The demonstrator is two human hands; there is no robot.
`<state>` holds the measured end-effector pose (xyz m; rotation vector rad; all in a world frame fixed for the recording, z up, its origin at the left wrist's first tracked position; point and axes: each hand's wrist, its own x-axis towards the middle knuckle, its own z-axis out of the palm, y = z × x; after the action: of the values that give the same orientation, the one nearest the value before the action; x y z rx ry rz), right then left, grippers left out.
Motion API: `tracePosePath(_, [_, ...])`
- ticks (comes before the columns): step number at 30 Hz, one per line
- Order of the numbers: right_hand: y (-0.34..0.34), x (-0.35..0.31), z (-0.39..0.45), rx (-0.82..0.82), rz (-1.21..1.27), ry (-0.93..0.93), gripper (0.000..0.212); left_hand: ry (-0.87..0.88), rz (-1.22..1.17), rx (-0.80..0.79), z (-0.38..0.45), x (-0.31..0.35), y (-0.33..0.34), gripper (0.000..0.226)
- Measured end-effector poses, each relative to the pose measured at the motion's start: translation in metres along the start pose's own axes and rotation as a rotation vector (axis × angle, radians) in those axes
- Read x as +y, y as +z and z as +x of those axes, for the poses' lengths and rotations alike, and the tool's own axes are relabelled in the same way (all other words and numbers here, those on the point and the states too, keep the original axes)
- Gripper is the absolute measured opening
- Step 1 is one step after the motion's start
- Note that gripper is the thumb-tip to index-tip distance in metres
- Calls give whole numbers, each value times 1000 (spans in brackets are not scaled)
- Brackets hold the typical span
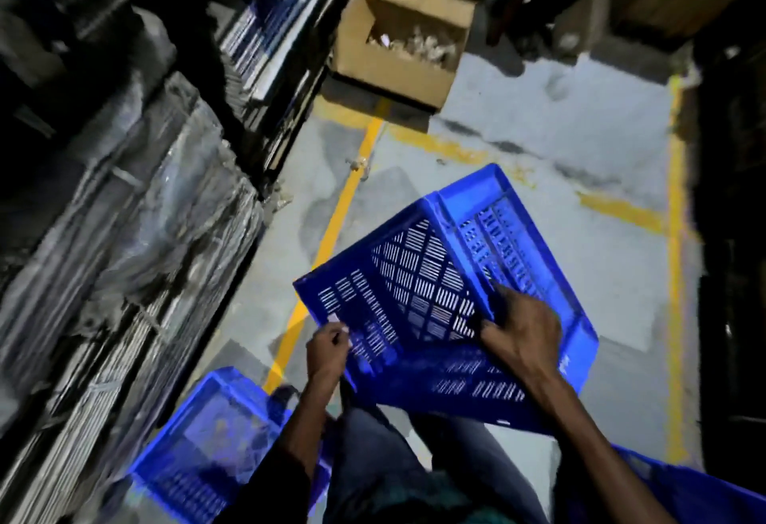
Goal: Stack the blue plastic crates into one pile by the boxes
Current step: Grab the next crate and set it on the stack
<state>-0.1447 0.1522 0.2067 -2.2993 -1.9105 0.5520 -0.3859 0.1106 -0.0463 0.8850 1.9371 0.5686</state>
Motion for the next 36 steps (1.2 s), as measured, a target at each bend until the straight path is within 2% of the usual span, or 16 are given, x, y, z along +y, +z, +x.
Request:
tracePosePath(4, [-45, 2, -46, 93, 62, 57, 26, -39, 22, 14, -13, -3, -27, 9])
tracePosePath(9, [-74, 15, -99, 241, 195, 126, 25, 7, 24, -5, -36, 32, -31, 17])
tracePosePath(13, [-92, 43, -137, 308, 310, 191, 23, -22, -109, 90, -63, 58, -20, 47])
tracePosePath(16, [-102, 68, -169, 349, 406, 213, 22, 3, -126, 167, -79, 70, -5, 58])
tracePosePath(20, [-111, 128, -217, 415, 552, 272, 37, 39, -55, 209, -122, 92, 27, 68])
tracePosePath(23, [-118, 179, -253, 449, 653, 336, 39, 45, 37, 109, -145, 103, 54, 56])
tracePosePath(26, [-133, 223, -288, 525, 690, 387, 42, 67, -11, -70, -162, 116, 90, 43])
tracePosePath(29, [-148, 256, -321, 610, 725, 467, 17, 85, -67, -209, -176, 134, 137, 47])
tracePosePath(31, [-151, 280, -336, 677, 717, 499, 20, 101, -80, -283, -185, 147, 161, 45])
tracePosePath(34, [-143, 321, -369, 771, 725, 610, 41, 194, -25, -336, -217, 174, 196, 48])
tracePosePath(36, [-135, 342, -394, 842, 777, 731, 28, 274, -8, -388, -248, 199, 219, 47])
